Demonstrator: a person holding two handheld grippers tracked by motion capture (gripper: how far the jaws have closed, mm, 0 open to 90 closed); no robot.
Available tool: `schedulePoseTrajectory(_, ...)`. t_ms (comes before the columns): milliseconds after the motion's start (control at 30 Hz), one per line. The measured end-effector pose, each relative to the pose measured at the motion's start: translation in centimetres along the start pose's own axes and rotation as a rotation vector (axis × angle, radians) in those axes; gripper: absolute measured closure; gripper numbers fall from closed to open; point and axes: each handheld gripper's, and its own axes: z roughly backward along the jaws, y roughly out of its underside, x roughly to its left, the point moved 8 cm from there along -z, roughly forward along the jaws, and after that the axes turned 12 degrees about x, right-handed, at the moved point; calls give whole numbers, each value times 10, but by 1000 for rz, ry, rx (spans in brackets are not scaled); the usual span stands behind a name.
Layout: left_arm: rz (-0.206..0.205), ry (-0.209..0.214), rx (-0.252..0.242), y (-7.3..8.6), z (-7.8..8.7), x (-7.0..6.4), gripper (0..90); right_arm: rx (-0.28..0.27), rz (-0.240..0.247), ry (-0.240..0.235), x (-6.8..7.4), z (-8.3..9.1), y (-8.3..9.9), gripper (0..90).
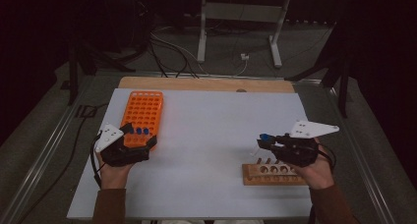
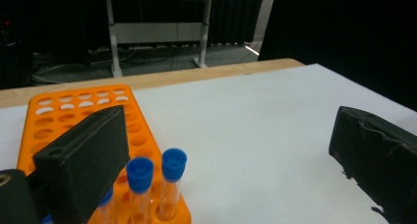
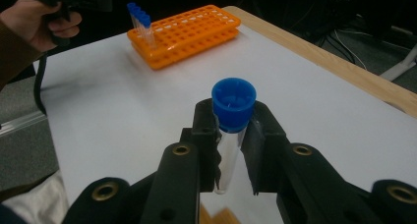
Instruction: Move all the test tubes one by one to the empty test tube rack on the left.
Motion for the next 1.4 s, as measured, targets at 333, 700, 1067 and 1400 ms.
schedulePoseTrajectory(333, -29, 25, -15, -8, -5, -21, 73, -8, -9, -26, 13, -38, -32, 769)
schedulePoseTrajectory(700, -93, 112, 29, -9, -25, -64, 169, 0, -9, -64, 32, -70, -53, 769)
schedulePoseTrajectory(1067, -190, 204, 98, 3, -49, -108, 349, 17, 6, -97, 52, -94, -64, 769)
schedulePoseTrajectory(1400, -270, 270, 92, 6, -52, -132, 610, 43, 40, -129, 70, -108, -66, 769)
